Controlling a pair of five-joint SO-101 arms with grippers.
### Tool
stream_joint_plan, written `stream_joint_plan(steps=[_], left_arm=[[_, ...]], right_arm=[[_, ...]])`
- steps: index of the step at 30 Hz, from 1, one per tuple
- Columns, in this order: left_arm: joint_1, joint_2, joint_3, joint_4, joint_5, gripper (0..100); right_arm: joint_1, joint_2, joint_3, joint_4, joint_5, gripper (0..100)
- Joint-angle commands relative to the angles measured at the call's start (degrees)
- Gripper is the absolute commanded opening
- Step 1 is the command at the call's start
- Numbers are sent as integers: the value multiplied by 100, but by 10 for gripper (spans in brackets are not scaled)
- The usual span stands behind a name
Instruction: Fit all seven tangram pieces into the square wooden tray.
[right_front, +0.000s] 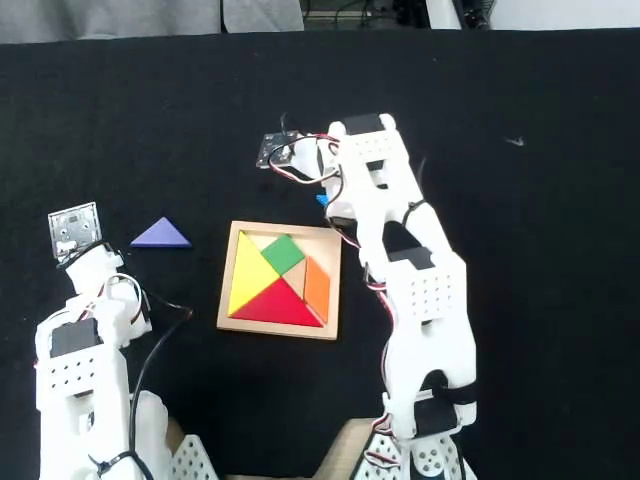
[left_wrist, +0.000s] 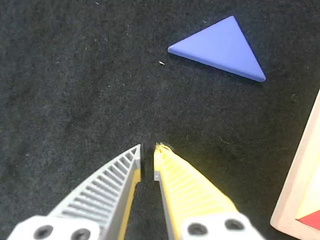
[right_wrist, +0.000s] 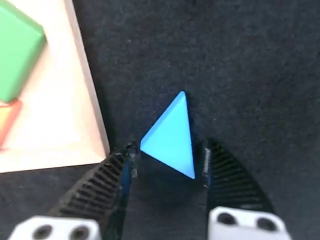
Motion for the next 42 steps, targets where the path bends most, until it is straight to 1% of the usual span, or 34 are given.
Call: stream_joint_plan(steps=[1, 12, 15, 20, 23, 28, 30, 33, 38, 42], left_arm=[[57, -79, -31, -105, 18, 62], [48, -79, -31, -105, 18, 62], [57, -79, -31, -105, 18, 62], [57, -79, -31, -105, 18, 62], [48, -79, -31, -105, 18, 62], [40, -79, -31, -105, 18, 62], [40, -79, -31, -105, 18, 62], [40, -79, -31, -105, 18, 62], [40, -79, -31, -105, 18, 62], [40, -79, -31, -105, 18, 62]], right_arm=[[-149, 13, -198, 35, 79, 142], [-185, -110, -242, 53, 62, 134], [-202, -426, -365, 413, 70, 134], [-519, -936, -690, 1301, 79, 134], [-695, -1077, -716, 1538, 70, 134], [-686, -1112, -734, 1538, 35, 134], [-624, -1103, -743, 1459, -185, 137], [-466, -1033, -585, 1029, -651, 139], [-387, -716, -462, 633, -1116, 230], [-440, -462, -479, 589, -1099, 214]])
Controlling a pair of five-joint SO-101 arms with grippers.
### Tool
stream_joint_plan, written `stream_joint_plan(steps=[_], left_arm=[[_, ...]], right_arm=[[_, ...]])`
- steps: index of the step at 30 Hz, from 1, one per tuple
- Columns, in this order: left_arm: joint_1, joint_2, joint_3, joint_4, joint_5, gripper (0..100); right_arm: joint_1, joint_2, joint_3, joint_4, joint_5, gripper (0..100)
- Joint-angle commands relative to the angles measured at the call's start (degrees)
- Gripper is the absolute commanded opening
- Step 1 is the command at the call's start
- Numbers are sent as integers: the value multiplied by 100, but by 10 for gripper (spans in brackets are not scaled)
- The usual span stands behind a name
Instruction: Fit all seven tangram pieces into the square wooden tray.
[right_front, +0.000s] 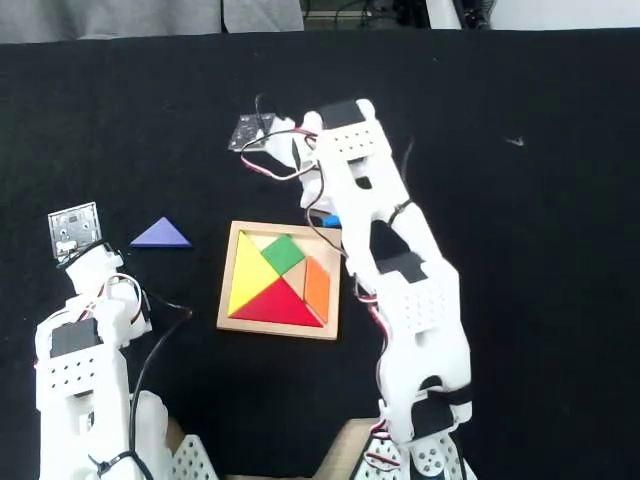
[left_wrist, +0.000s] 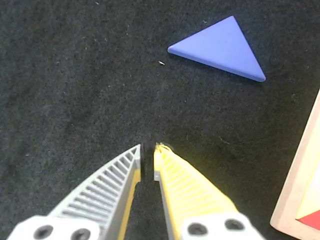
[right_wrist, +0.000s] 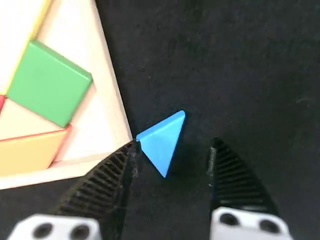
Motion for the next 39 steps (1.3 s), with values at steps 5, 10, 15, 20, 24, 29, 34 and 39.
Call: stream_joint_plan(steps=[5, 10, 15, 20, 24, 29, 34, 39], left_arm=[[40, -79, -31, -105, 18, 62], [66, -79, -31, -105, 18, 62], [48, -79, -31, -105, 18, 62], [40, -79, -31, -105, 18, 62], [48, -79, -31, -105, 18, 62], [40, -79, -31, -105, 18, 62], [40, -79, -31, -105, 18, 62], [40, -79, -31, -105, 18, 62]], right_arm=[[35, 92, -4, 62, -97, 208], [132, 92, 277, 26, -97, 208], [123, 92, 752, -343, -97, 208], [132, 92, 1112, -809, -105, 208], [132, 84, 971, -844, -105, 208], [141, 92, 884, -870, -70, 208], [193, 84, 875, -870, -62, 208], [431, 92, 558, -826, -70, 208]])
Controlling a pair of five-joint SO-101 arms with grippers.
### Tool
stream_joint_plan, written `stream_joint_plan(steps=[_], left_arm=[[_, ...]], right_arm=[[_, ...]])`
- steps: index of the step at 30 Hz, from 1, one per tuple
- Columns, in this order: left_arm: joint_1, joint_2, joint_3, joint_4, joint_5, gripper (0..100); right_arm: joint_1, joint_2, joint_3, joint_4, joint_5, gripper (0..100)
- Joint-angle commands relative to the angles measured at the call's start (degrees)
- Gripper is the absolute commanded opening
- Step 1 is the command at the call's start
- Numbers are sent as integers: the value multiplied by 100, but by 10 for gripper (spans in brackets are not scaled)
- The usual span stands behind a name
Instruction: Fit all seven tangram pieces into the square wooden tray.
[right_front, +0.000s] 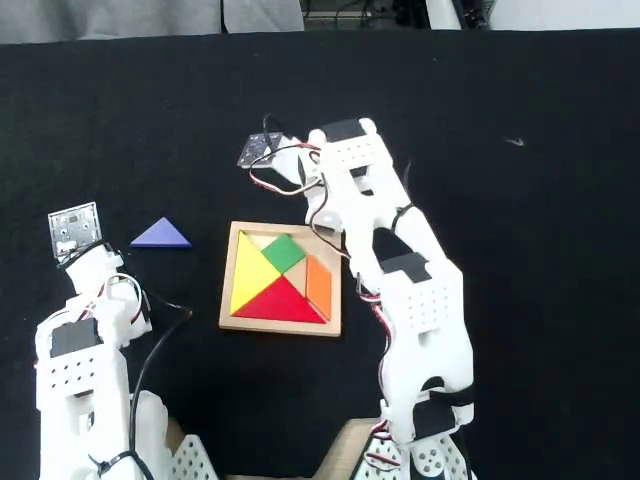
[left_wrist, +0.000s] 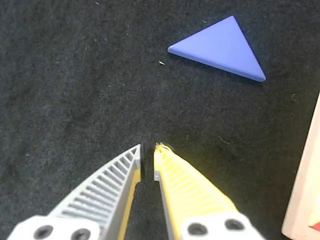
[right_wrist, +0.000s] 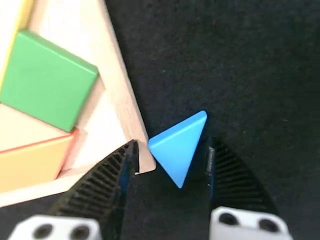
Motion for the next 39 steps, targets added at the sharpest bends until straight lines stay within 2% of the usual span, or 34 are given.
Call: stream_joint_plan(steps=[1, 11, 17, 24, 32, 36, 39], left_arm=[[40, -79, -31, -105, 18, 62], [40, -79, -31, -105, 18, 62], [48, -79, -31, -105, 18, 62], [40, -79, -31, -105, 18, 62], [40, -79, -31, -105, 18, 62], [40, -79, -31, -105, 18, 62], [40, -79, -31, -105, 18, 62]], right_arm=[[290, 31, -338, -193, -35, 208], [88, 382, -435, -185, -44, 207], [88, 391, -523, -229, -18, 116], [97, 347, -611, -185, -18, 77], [70, 198, -2097, 1108, -18, 70], [-158, 180, -2923, 2040, -18, 70], [-422, 171, -3196, 2163, -202, 70]])
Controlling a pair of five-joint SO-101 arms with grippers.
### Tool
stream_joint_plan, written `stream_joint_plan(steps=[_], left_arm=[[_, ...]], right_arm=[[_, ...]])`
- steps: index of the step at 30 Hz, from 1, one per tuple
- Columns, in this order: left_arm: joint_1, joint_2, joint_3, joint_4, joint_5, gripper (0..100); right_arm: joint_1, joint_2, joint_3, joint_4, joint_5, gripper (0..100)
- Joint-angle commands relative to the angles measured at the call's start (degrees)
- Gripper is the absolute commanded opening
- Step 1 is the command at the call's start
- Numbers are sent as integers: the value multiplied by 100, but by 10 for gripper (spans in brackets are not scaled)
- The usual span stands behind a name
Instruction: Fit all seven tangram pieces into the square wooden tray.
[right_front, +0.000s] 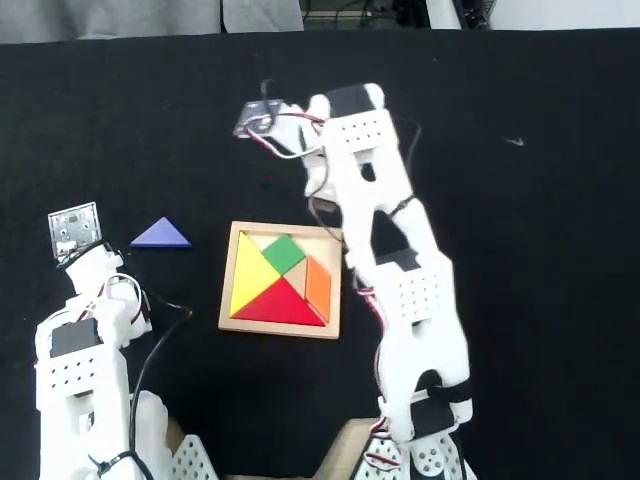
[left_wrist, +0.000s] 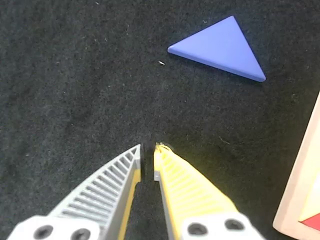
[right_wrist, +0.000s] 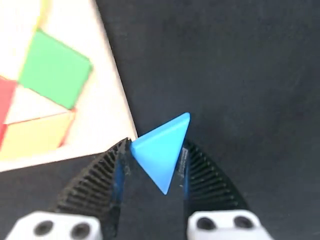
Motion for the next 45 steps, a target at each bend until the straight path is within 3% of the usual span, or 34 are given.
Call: stream_joint_plan(steps=[1, 11, 16, 21, 27, 34, 39, 45], left_arm=[[40, -79, -31, -105, 18, 62], [31, -79, -31, -88, 18, 62], [31, -79, -31, -70, 18, 62], [31, -79, -31, -70, 18, 62], [31, -79, -31, -88, 18, 62], [40, -79, -31, -97, 18, 62], [40, -79, -31, -97, 18, 62], [40, -79, -31, -97, 18, 62]], right_arm=[[-396, -259, -479, 229, -237, 70], [-1662, -875, 796, 88, -246, 70], [-1662, -1244, 1877, -325, -237, 70], [-1670, -1604, 2932, -1495, -237, 73], [-1802, -1701, 3398, -2365, -237, 74], [-1873, -1473, 3371, -2453, -237, 76], [-1881, -1473, 3371, -2418, -273, 152], [-1890, -1473, 3398, -2347, -255, 157]])
